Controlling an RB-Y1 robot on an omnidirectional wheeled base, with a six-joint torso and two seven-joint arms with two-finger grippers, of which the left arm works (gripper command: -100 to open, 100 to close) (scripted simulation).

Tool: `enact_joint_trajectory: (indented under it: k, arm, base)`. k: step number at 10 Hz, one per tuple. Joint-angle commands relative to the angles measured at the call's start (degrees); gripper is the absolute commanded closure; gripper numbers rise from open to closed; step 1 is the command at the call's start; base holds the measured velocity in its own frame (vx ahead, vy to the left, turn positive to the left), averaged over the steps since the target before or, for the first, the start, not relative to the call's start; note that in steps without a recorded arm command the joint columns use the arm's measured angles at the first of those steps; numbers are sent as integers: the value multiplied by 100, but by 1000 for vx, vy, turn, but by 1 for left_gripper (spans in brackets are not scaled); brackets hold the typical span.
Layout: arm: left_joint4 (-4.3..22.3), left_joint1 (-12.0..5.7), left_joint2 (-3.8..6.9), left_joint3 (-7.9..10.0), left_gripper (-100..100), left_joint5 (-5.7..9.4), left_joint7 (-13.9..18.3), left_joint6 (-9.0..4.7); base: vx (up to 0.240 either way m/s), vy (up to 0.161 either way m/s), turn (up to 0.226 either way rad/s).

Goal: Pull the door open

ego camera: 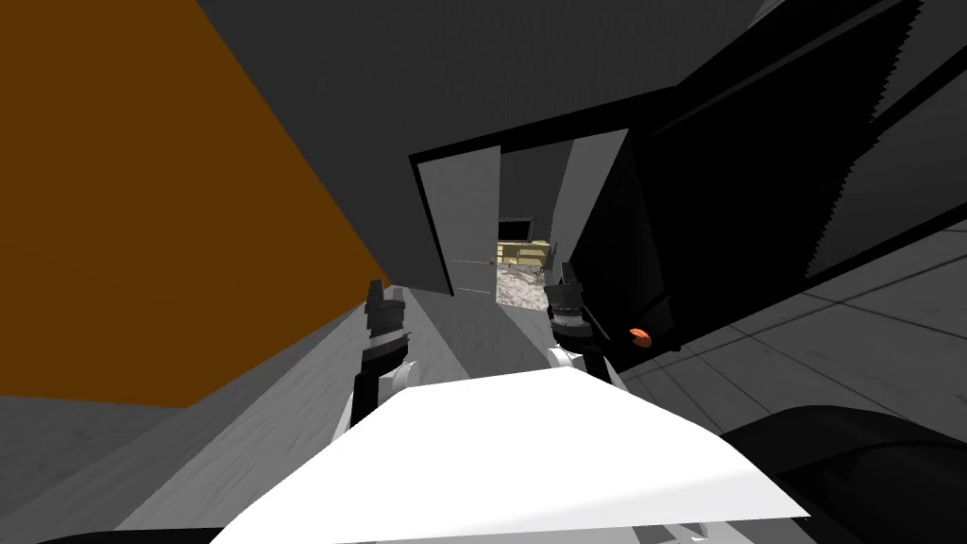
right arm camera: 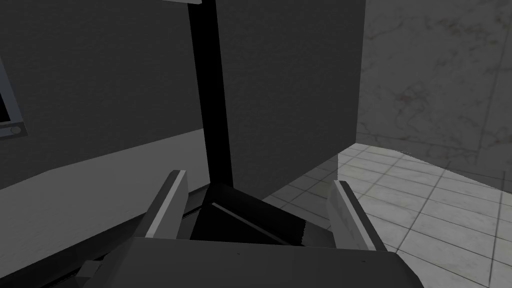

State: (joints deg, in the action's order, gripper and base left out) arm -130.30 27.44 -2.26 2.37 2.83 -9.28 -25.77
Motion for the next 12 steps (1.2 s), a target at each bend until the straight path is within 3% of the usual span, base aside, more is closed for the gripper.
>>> enact_joint_trajectory:
  k: [1,8,12]
  arm:
    - [185,-48,83,34,-100,-38,-155,-44]
    - [1080,-283,367,197,-100,-225,-907,-259]
    - [1500,-393,463,274,-100,-312,-1260,-360]
  base:
    - [59,-6,-84]
    - [122,-41,-84]
    - [106,-29,-72]
